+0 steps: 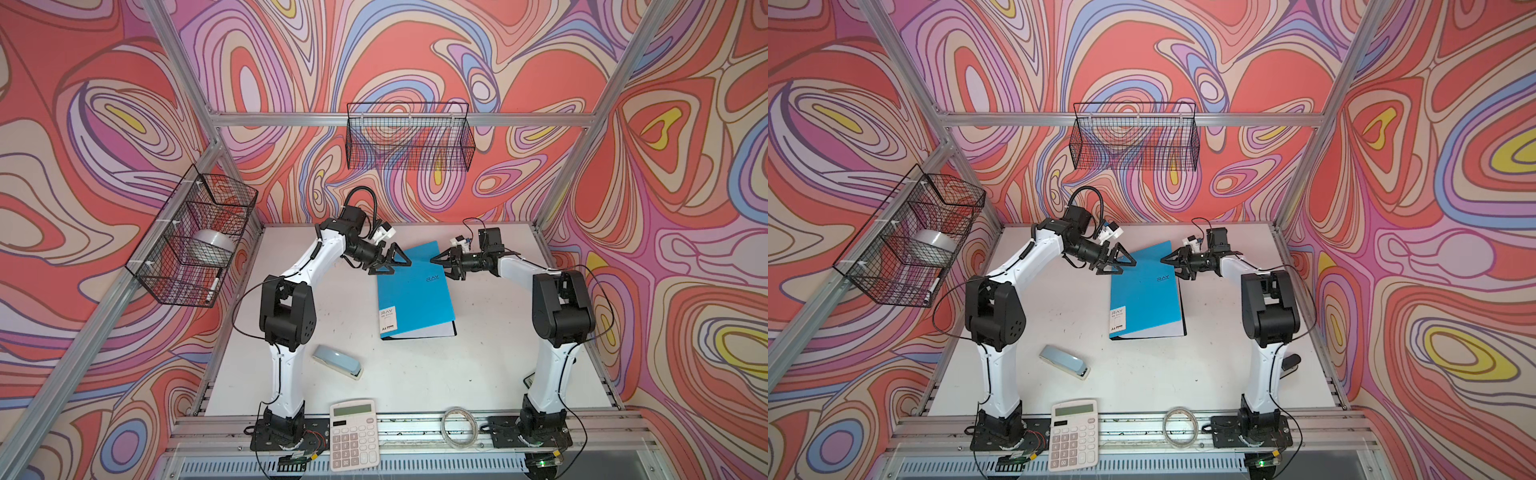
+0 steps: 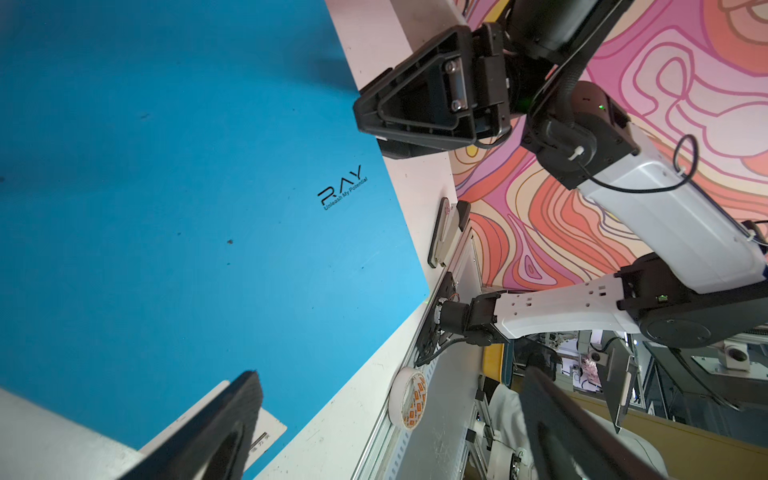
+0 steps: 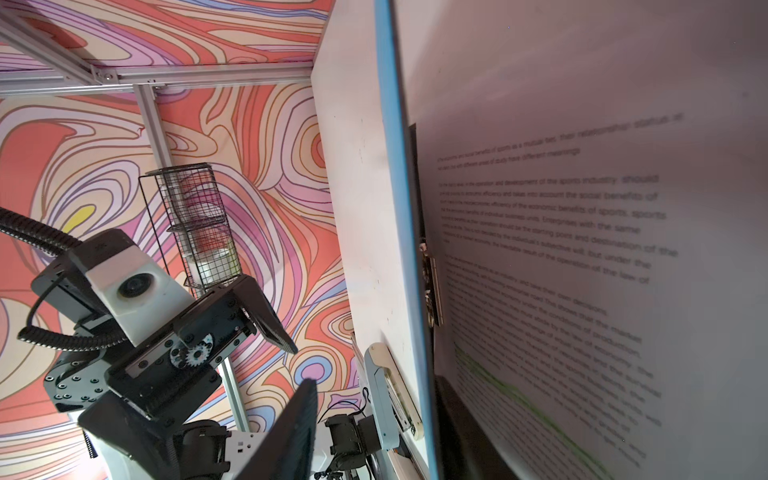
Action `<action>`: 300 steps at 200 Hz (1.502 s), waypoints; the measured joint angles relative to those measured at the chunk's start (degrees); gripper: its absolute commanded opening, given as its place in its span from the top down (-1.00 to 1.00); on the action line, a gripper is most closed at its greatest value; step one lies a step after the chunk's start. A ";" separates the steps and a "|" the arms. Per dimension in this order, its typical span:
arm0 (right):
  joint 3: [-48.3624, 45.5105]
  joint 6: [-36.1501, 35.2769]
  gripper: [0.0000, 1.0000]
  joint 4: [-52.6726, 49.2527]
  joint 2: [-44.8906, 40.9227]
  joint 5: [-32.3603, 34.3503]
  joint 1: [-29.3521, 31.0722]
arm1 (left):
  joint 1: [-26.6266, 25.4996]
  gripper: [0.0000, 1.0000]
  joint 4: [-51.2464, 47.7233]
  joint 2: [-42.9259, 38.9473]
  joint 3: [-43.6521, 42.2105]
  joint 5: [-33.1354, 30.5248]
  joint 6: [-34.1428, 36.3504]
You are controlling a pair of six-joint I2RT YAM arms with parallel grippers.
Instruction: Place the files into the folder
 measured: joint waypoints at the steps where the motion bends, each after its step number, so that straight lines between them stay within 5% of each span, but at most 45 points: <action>1: 0.13 -0.39 0.08 -0.52 -0.02 0.24 0.00 | 0.04 -0.95 -0.07 -0.04 -0.02 -0.07 0.07; 73: 2.16 -15.85 0.08 -20.65 -0.76 18.91 0.00 | 3.32 -0.96 -2.75 -7.19 -6.34 -8.59 7.06; 141: -0.31 -21.92 0.03 -26.60 -6.10 34.45 0.09 | 7.17 -0.97 -2.91 -12.31 -13.44 -15.58 10.10; 300: -7.08 -18.73 0.00 -20.50 -5.25 34.73 7.65 | 15.74 -1.00 -2.29 -26.86 -28.44 -24.70 14.82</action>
